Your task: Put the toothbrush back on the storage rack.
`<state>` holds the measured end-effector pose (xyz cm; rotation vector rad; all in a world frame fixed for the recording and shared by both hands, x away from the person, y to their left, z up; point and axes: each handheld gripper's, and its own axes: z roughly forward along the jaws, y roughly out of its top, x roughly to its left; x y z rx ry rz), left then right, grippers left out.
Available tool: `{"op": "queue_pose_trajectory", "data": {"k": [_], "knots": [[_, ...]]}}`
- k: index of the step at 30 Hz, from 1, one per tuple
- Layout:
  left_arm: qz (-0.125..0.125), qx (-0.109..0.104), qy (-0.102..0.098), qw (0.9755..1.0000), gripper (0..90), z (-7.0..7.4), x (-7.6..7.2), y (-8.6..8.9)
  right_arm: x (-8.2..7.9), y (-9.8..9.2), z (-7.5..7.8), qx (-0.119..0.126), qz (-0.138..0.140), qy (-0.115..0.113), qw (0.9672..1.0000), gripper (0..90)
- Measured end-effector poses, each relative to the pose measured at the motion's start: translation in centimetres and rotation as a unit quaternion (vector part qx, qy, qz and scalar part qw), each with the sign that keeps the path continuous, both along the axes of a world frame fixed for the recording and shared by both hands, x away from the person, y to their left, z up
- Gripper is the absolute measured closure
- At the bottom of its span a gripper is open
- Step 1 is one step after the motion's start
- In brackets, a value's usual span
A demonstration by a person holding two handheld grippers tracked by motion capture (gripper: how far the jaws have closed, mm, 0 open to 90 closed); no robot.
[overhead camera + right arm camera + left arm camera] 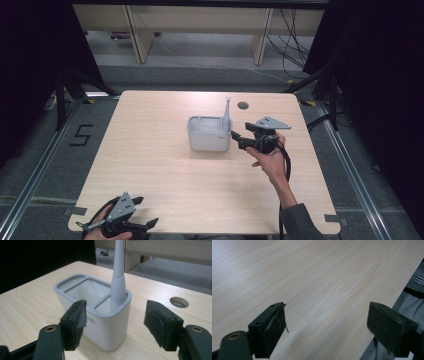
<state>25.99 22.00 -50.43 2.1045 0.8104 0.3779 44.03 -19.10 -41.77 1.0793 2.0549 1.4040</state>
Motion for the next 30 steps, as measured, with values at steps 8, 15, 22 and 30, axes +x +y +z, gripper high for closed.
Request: {"op": "queue_pose_trajectory", "data": {"k": [8,15,22,30], "knots": [[-0.007,0.006,-0.011,0.9999,14.7,0.0,0.2,0.1,-0.3,-0.4,0.0,-0.001,0.004,-0.005,1.0000,33.3],[0.003,-0.012,0.000,0.9999,14.7,0.0,0.0,-0.1,-1.1,-0.4,-0.1,-0.007,0.007,0.012,0.9999,32.1],[0.001,-0.001,-0.004,1.0000,14.7,0.0,0.1,0.1,-1.7,-0.3,-0.3,-0.016,0.014,0.003,0.9998,30.6],[0.001,-0.001,-0.003,1.0000,14.7,0.0,0.1,0.1,-2.8,0.0,-0.7,-0.024,0.023,0.019,0.9993,28.3]]}}
